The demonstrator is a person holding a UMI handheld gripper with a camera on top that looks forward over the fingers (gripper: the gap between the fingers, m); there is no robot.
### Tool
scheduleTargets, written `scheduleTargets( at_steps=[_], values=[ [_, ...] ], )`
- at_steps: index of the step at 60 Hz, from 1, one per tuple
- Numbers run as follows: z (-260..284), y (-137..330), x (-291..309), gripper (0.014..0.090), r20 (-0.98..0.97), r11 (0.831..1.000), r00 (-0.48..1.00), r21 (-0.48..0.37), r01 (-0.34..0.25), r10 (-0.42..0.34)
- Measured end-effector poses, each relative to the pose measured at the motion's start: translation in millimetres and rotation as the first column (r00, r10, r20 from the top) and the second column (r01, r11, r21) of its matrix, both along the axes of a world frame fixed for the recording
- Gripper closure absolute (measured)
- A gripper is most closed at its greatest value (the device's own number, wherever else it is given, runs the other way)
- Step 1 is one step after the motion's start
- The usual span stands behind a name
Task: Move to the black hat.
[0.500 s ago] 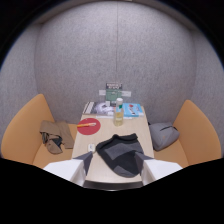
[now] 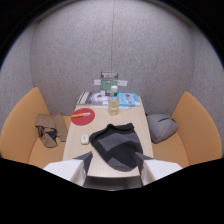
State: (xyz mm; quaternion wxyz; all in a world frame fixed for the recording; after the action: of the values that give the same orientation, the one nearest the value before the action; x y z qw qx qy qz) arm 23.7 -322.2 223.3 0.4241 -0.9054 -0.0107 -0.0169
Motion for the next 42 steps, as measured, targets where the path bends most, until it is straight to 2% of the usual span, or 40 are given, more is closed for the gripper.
scheduleTargets(
  at_steps=[25,42],
  values=[
    [-80,26,31,0.0177,0.02,0.993,0.999,-0.115,0.028,-0.026],
    [-125,80,40,0.0179,0.022,0.988,1.0,-0.153,0.022,-0.018]
  ],
)
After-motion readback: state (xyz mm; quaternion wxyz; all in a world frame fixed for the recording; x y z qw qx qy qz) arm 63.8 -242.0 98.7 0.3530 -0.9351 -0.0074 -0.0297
